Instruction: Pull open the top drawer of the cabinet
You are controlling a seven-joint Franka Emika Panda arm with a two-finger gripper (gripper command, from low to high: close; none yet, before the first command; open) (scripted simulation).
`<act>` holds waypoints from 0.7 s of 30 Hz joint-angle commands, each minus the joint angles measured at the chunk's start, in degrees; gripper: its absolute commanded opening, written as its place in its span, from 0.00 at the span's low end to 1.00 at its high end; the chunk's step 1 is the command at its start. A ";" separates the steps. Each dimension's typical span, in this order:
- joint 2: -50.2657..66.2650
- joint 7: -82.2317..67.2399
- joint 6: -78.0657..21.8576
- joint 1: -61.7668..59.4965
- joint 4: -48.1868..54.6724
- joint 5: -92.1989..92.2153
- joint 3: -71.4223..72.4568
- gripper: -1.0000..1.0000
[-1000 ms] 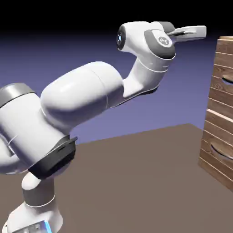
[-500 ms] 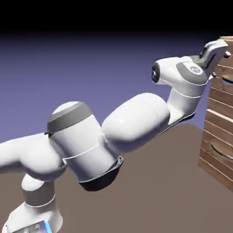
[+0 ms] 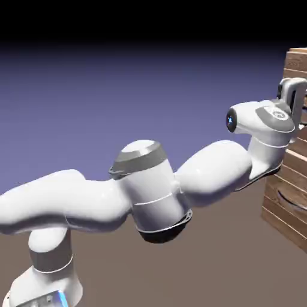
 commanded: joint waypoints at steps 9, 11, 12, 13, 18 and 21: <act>0.96 4.90 -5.44 -13.66 -18.68 -2.12 4.86 0.00; 2.70 7.63 -5.67 -16.43 -21.84 -2.60 5.15 0.00; 4.71 10.12 -4.92 -16.65 -21.64 -3.05 4.31 0.00; 6.76 12.61 -4.08 -16.67 -21.15 -3.51 3.39 0.00; 14.24 22.17 -2.00 -20.84 -23.76 -5.31 2.67 0.00; 14.35 23.17 -3.17 -26.74 -29.99 -5.36 6.09 0.00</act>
